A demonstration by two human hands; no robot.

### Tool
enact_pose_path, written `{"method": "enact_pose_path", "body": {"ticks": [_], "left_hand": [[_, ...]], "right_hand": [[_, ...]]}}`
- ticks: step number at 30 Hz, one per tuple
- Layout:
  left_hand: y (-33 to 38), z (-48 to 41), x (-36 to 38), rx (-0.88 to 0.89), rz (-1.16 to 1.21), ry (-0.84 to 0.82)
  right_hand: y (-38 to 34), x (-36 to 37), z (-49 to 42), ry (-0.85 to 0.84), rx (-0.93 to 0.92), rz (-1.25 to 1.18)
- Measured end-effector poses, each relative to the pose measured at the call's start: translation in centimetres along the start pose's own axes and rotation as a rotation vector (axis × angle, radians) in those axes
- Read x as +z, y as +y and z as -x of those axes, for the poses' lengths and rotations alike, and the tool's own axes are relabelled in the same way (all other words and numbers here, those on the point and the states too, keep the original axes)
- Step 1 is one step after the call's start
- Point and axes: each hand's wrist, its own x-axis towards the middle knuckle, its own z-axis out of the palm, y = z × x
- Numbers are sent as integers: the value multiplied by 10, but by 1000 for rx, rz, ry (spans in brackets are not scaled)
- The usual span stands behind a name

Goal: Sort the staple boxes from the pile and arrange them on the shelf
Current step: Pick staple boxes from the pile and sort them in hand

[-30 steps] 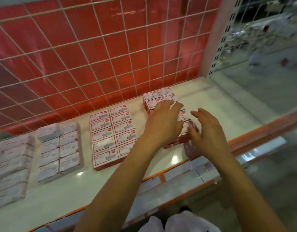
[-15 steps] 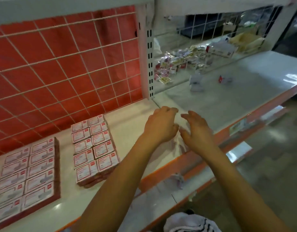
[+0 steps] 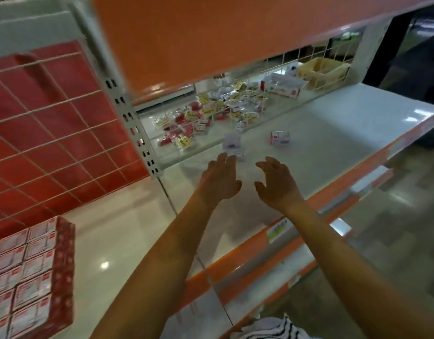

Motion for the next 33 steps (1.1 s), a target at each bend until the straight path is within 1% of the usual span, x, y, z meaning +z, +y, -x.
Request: {"method": "enact_pose_path", "body": {"ticks": [2, 4, 6, 9, 12, 15, 18, 20, 23, 26, 29, 33], "left_hand": [[2, -18, 2, -5, -29, -55], [3, -34, 1, 0, -43, -91], [5, -48, 1, 0, -41, -100], [3, -67, 4, -10, -66, -96], [3, -82, 7, -22, -66, -126], [1, -90, 11, -39, -28, -144], [1, -96, 13, -52, 10, -115], [4, -99, 13, -72, 13, -86], [8, -102, 17, -131, 31, -51], [10, -100, 20, -177, 54, -35], [11, -97, 18, -191, 59, -33], [11, -90, 20, -187, 74, -13]], "right_hand": [[18, -5, -18, -2, 33, 23], [36, -7, -36, 31, 26, 46], [50, -10, -53, 81, 18, 59], [58, -17, -74, 149, 57, 38], [67, -19, -95, 119, 78, 65], [76, -20, -115, -1, 102, 104], [83, -19, -126, -108, 135, 94], [82, -17, -129, -95, 138, 74], [77, -15, -128, -7, 148, 50], [74, -12, -125, 44, 120, 75], [70, -11, -120, 59, 121, 68], [57, -6, -107, 23, 93, 37]]}}
